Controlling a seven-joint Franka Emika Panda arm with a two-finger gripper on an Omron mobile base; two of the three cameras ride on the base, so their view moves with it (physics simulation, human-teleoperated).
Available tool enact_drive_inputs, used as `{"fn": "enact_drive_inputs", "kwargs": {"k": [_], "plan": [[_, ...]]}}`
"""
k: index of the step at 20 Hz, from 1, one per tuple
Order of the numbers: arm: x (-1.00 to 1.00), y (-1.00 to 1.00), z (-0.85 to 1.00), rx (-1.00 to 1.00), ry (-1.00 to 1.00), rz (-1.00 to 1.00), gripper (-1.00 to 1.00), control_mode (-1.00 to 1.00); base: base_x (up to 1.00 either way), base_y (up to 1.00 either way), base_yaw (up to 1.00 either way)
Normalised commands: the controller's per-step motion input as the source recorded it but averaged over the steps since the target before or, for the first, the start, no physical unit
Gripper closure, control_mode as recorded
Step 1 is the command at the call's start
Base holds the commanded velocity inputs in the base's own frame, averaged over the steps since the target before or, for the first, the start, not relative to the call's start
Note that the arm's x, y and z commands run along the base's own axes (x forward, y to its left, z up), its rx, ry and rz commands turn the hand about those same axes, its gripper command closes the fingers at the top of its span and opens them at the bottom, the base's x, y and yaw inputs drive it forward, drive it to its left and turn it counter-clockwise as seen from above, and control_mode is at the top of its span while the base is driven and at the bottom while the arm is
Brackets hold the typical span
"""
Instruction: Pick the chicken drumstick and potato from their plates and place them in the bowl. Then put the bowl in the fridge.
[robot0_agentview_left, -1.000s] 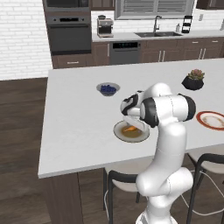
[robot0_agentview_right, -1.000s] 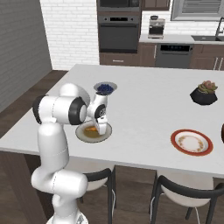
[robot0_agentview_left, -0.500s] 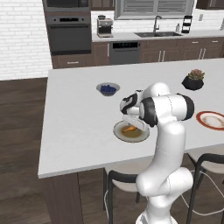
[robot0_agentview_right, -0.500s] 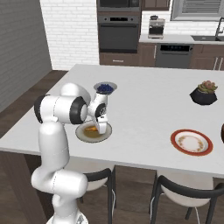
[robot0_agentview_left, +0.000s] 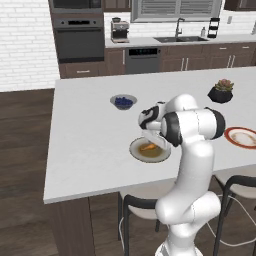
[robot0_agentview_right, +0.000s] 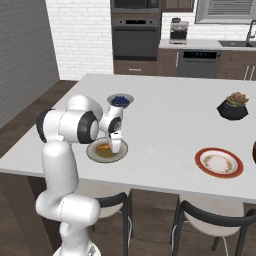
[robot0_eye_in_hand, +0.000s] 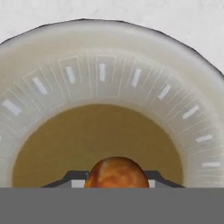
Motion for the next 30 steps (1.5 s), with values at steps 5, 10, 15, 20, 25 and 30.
{"fn": "enact_drive_inputs", "kwargs": {"k": [5,10,15,20,25,30], "plan": [[-0.69,0.05,0.92,0.00,-0.05,-0.07,1.00,-1.00,0.00,0.00,0.00],[-0.82,0.01,1.00,-0.05,-0.07,0.00,1.00,-1.00,0.00,0.00,0.00],[-0.93,0.01,0.89,-0.11,-0.10,0.26,1.00,-1.00,0.00,0.00,0.00],[-0.98,0.01,0.80,-0.12,-0.08,0.51,1.00,-1.00,0.00,0.00,0.00],[-0.67,0.00,0.42,-0.04,-0.15,0.64,1.00,-1.00,0.00,0.00,0.00],[-0.65,0.01,0.17,-0.01,-0.19,0.69,1.00,-1.00,0.00,0.00,0.00]]}}
